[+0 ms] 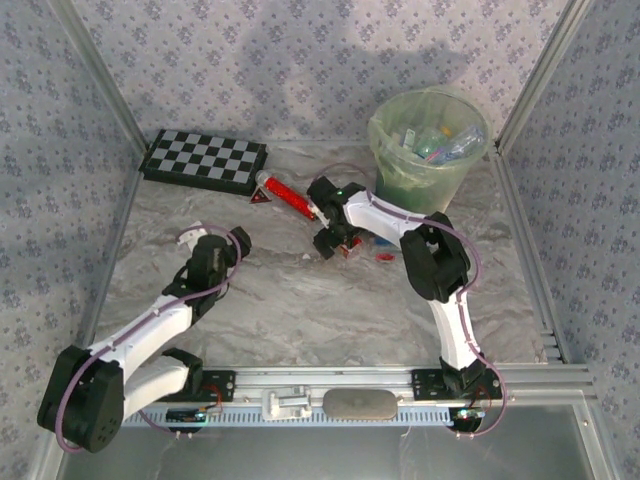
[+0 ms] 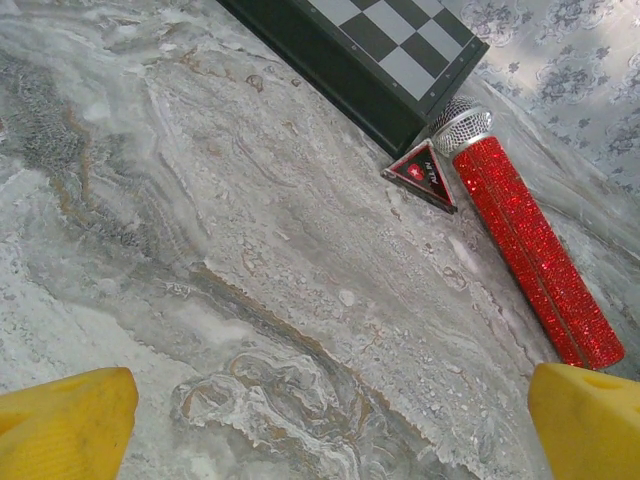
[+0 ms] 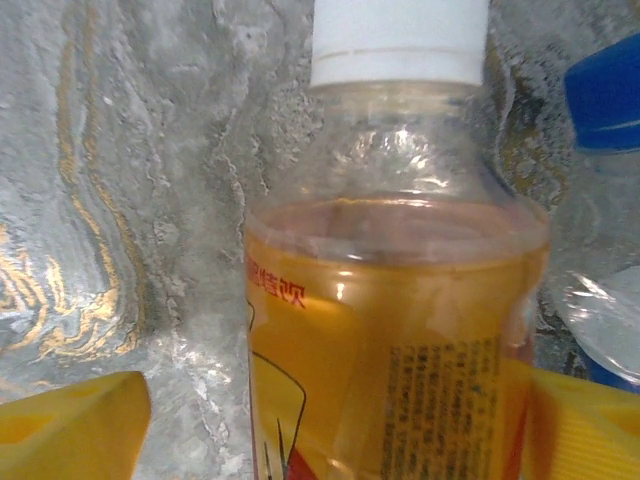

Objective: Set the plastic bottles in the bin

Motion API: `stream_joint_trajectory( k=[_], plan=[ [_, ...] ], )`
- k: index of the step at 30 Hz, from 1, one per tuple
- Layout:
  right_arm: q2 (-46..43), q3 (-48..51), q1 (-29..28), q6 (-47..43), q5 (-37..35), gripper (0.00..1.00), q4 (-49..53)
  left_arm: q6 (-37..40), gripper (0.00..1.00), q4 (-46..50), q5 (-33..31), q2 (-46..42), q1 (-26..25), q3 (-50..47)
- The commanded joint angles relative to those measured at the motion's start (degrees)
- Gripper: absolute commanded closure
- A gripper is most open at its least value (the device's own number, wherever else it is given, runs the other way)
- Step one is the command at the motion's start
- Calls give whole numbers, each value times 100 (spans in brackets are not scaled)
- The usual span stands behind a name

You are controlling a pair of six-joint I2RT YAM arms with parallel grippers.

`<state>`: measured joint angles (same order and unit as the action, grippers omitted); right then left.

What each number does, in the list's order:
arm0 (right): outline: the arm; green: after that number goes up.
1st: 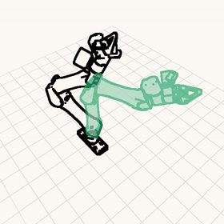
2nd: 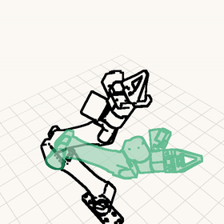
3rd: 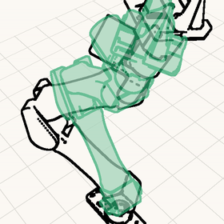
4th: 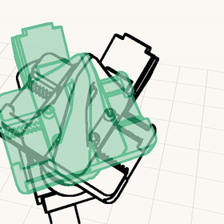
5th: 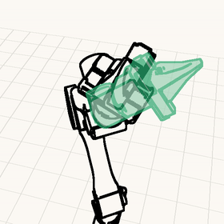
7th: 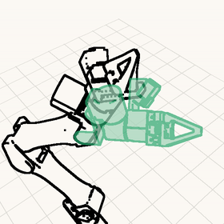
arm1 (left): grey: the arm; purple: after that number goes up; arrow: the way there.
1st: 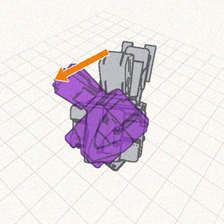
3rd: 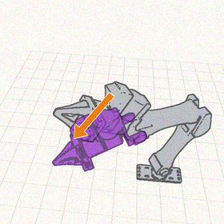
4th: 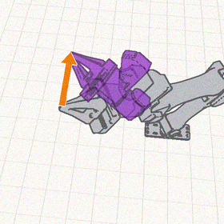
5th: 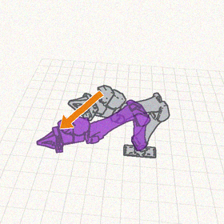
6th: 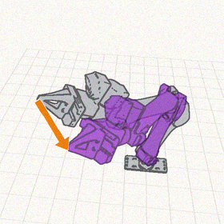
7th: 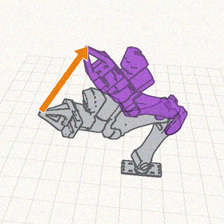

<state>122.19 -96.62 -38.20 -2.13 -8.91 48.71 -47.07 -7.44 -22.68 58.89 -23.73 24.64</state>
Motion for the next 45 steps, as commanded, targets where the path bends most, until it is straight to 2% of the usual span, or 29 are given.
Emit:
stream_joint_trajectory(
  k=[1, 10, 14, 18, 24, 29, 33, 37, 41, 45],
  plan=[
    [142, -188, -32, -48, -138, 16, 215, -61, 0, 15, 3, -154, 43, -47],
    [116, -199, -107, -103, -164, 44, 150, -78, 0, -20, 32, -149, 45, -46],
    [-37, -186, -111, -112, -51, 50, 112, -87, 0, -4, 18, -168, 52, -43],
    [-380, -130, -93, -112, 403, 52, -61, -90, 0, -3, 18, -173, 52, -30],
    [-1195, -154, 51, -128, 1514, 52, -458, -83, 0, -3, 37, -161, 52, -30],
    [-1813, -526, 374, -195, 2235, 52, -526, -50, 0, -114, 169, -102, 52, -39],
    [-2143, -1005, 720, -143, 2494, 52, -477, 23, 0, -256, 389, -12, 52, -8],
    [-2359, -1588, 1124, -52, 2290, 52, -345, 140, 0, -450, 726, 132, 50, 73],
    [-2516, -2036, 1496, 173, 1547, 51, -336, 261, 0, -678, 1077, 386, 44, 178],
    [-2715, -2045, 1890, 389, 1004, 51, -714, 411, 0, -791, 1395, 660, 9, 348]
  ],
)
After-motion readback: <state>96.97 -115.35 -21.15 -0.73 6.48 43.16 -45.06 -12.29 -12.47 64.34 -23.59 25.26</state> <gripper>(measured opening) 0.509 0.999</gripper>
